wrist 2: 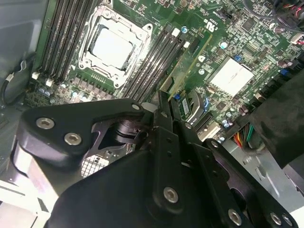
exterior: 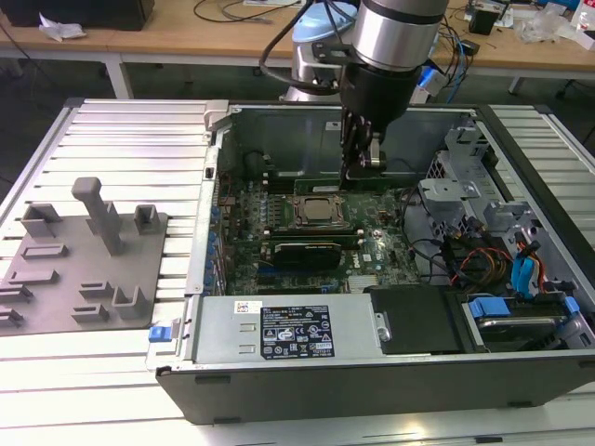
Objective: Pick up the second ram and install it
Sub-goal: 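Pick up the second ram and move it above second insertion slot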
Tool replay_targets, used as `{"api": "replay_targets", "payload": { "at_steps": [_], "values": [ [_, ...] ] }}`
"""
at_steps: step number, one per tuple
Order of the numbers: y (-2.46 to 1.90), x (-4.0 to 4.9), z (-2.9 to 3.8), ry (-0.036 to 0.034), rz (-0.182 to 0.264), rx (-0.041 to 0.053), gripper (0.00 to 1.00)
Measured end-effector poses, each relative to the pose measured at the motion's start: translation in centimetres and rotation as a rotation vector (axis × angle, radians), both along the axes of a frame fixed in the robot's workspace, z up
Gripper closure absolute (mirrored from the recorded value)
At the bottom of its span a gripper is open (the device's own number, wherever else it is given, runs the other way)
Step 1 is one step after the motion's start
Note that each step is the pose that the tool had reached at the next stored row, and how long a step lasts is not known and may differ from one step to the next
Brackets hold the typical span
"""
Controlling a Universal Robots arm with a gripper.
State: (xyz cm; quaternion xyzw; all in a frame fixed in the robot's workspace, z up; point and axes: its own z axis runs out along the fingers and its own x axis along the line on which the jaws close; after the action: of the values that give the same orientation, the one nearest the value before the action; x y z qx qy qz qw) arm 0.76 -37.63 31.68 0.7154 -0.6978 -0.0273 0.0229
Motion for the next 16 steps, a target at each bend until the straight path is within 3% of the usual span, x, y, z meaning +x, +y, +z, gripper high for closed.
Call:
{"api": "replay_targets", "payload": {
  "at_steps": [6, 16],
  "values": [
    [0.00, 0.00, -0.81, 0.0000, 0.000, 0.0001, 0.87],
    [0.00, 0.00, -0.88, 0.0000, 0.000, 0.0000, 0.87]
  ]
}}
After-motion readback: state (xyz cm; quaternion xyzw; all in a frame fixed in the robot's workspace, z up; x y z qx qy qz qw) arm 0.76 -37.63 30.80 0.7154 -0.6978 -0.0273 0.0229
